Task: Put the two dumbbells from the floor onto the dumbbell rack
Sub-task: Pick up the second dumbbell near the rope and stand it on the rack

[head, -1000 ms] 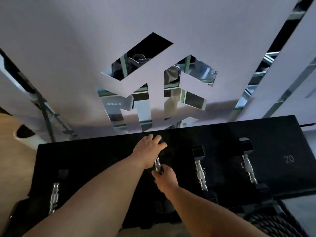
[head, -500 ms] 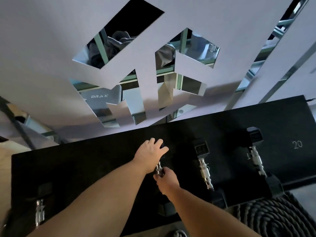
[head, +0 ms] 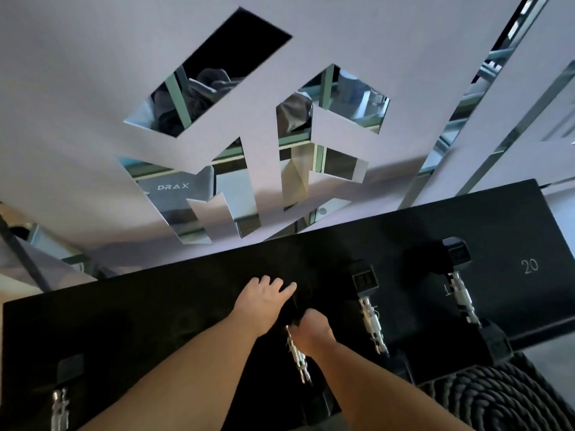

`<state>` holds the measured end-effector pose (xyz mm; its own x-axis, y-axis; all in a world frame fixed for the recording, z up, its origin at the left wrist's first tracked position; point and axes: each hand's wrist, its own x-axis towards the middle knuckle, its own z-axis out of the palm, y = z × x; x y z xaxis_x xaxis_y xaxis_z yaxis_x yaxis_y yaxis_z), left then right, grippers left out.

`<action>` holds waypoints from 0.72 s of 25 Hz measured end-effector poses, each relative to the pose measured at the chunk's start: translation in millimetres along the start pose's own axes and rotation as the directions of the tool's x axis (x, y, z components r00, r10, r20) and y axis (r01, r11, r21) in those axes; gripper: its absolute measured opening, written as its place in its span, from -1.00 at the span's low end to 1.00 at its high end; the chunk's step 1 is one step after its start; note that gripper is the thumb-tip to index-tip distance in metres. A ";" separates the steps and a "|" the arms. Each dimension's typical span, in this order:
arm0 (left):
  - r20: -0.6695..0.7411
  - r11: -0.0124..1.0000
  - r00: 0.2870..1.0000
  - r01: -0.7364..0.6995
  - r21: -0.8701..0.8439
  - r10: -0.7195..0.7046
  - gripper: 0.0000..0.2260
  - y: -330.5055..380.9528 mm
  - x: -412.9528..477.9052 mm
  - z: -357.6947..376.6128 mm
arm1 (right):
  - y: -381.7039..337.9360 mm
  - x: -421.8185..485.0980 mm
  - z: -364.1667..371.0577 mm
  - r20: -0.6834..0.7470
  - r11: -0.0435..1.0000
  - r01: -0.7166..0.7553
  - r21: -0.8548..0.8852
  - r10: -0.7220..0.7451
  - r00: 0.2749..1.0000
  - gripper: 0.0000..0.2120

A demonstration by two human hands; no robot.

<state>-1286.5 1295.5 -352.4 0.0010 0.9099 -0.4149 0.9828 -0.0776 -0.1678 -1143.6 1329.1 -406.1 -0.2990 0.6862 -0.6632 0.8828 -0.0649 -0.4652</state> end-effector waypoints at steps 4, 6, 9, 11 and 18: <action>-0.172 0.990 0.977 0.113 -0.083 -0.126 -0.31 -42.3 -21.1 -59.9 | -34.9 -29.7 -42.7 -0.179 0.988 0.137 0.071 -0.122 0.976 -0.83; -0.220 0.983 0.960 0.153 -0.105 -0.173 -0.38 -60.3 -39.2 -95.1 | -66.0 -48.4 -64.0 -0.223 0.969 0.240 0.049 -0.224 0.949 -0.89; -0.270 0.975 0.937 0.204 -0.086 -0.220 -0.42 -75.7 -74.3 -143.1 | -122.4 -81.8 -95.8 -0.228 0.909 0.416 -0.017 -0.409 0.884 -0.93; -0.313 0.971 0.919 0.230 -0.071 -0.241 -0.47 -81.7 -98.6 -171.5 | -155.9 -101.8 -112.8 -0.233 0.855 0.511 -0.086 -0.516 0.824 -0.85; -0.476 0.907 0.781 0.412 -0.093 -0.403 -0.50 -113.7 -232.1 -252.0 | -225.2 -207.8 -156.4 -0.387 0.669 0.701 -0.246 -0.731 0.562 -0.83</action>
<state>-1351.8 1195.9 -11.7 -0.3076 0.9363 0.1695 0.9085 0.3419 -0.2401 -1223.7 1314.4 -71.8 -0.6732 0.7135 0.1942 0.4702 0.6157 -0.6323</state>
